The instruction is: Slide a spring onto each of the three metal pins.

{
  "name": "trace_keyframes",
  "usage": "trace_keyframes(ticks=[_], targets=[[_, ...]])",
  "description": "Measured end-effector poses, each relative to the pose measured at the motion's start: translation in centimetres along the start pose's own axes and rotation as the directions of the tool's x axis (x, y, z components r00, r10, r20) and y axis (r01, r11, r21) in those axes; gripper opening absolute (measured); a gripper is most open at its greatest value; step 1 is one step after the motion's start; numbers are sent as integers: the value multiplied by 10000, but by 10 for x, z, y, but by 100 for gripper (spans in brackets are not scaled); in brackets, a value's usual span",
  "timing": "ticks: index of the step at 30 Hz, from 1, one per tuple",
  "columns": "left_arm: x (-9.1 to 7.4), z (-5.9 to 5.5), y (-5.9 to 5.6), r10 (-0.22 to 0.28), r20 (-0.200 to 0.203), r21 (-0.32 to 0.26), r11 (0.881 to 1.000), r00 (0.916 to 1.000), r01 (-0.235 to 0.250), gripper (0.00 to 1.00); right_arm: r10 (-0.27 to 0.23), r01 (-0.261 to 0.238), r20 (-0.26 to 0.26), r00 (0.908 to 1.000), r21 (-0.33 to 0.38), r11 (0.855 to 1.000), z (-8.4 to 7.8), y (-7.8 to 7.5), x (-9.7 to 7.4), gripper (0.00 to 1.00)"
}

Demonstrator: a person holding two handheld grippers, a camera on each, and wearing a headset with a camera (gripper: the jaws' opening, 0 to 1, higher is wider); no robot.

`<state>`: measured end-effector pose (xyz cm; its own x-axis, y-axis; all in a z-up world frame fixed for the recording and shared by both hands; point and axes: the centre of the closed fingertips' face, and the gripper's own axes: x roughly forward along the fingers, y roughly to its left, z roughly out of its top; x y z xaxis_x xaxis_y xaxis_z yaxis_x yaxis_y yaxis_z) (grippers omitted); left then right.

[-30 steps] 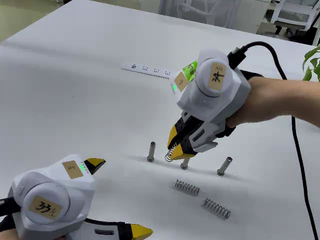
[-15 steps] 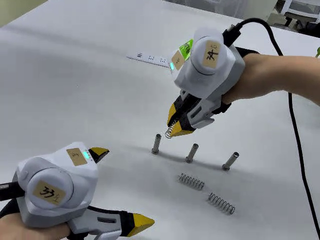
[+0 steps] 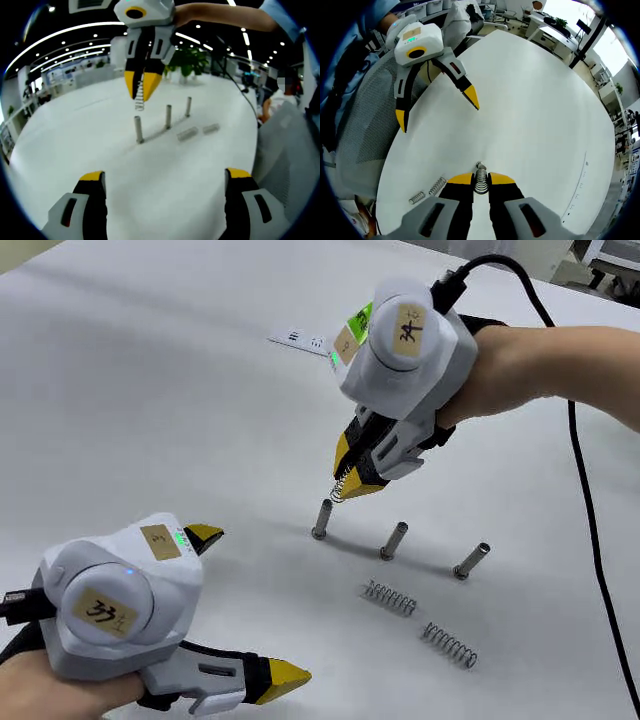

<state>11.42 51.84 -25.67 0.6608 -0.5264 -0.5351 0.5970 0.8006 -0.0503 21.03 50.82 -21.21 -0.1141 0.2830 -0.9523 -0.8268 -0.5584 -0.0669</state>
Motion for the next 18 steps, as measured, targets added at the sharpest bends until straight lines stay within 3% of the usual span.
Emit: trace_keyframes(ticks=[18], targets=[[-1,-7,1,49,18,-269,9996,10000,-48,100,340,-341,-243,9991,-45,9994,3,5,11,12]])
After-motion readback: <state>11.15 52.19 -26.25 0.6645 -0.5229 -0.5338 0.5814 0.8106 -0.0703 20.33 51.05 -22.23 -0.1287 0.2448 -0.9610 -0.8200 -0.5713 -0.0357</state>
